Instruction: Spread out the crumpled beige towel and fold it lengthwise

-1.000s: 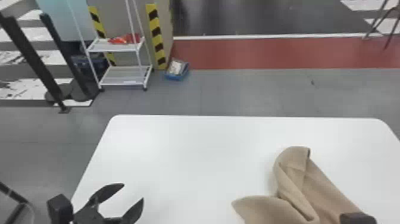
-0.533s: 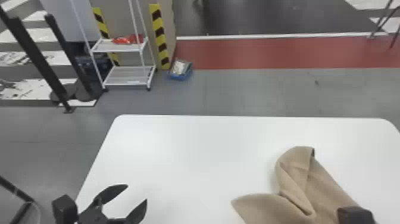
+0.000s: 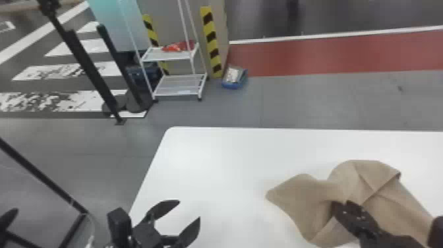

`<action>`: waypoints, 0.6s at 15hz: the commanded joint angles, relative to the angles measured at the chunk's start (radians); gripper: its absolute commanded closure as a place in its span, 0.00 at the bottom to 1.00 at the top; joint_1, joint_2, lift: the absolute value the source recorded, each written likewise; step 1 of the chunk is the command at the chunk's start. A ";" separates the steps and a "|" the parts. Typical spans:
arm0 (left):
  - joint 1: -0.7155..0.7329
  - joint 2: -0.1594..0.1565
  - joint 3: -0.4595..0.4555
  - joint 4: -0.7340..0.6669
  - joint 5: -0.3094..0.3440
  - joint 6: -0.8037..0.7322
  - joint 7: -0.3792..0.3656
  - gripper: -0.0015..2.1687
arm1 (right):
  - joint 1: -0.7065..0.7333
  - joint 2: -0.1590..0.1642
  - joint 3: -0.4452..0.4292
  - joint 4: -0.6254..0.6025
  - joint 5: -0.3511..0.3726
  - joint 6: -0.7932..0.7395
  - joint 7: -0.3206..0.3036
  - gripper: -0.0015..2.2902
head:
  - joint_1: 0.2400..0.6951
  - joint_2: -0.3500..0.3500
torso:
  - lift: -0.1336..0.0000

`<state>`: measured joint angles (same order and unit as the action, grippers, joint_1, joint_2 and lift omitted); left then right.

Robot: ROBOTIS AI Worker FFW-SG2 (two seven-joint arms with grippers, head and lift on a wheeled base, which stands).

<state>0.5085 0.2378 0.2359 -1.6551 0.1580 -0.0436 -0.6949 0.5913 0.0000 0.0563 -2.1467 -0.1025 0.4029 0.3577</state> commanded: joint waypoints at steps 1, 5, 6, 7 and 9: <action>-0.001 0.005 0.000 -0.005 0.000 0.000 0.000 0.10 | -0.065 0.001 0.031 0.083 -0.009 -0.042 -0.005 0.94 | 1.00 0.88 | 1.00; -0.001 0.006 0.000 -0.011 0.002 0.000 -0.006 0.10 | -0.281 0.001 0.132 0.396 0.053 0.161 0.001 0.00 | 1.00 0.95 | 1.00; -0.001 0.008 0.000 -0.009 0.002 0.000 -0.006 0.10 | -0.283 0.001 0.143 0.407 0.047 0.136 0.010 0.00 | 1.00 0.97 | 1.00; 0.001 0.011 0.002 -0.009 0.002 0.000 -0.005 0.10 | -0.272 0.001 0.142 0.393 0.038 0.121 0.032 0.01 | 1.00 0.99 | 1.00; 0.001 0.012 0.002 -0.009 0.002 0.000 -0.006 0.10 | -0.214 0.001 0.126 0.300 0.020 0.087 0.058 0.03 | 1.00 1.00 | 1.00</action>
<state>0.5087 0.2483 0.2375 -1.6649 0.1595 -0.0436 -0.6995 0.3402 0.0000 0.1925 -1.7880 -0.0698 0.5149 0.4100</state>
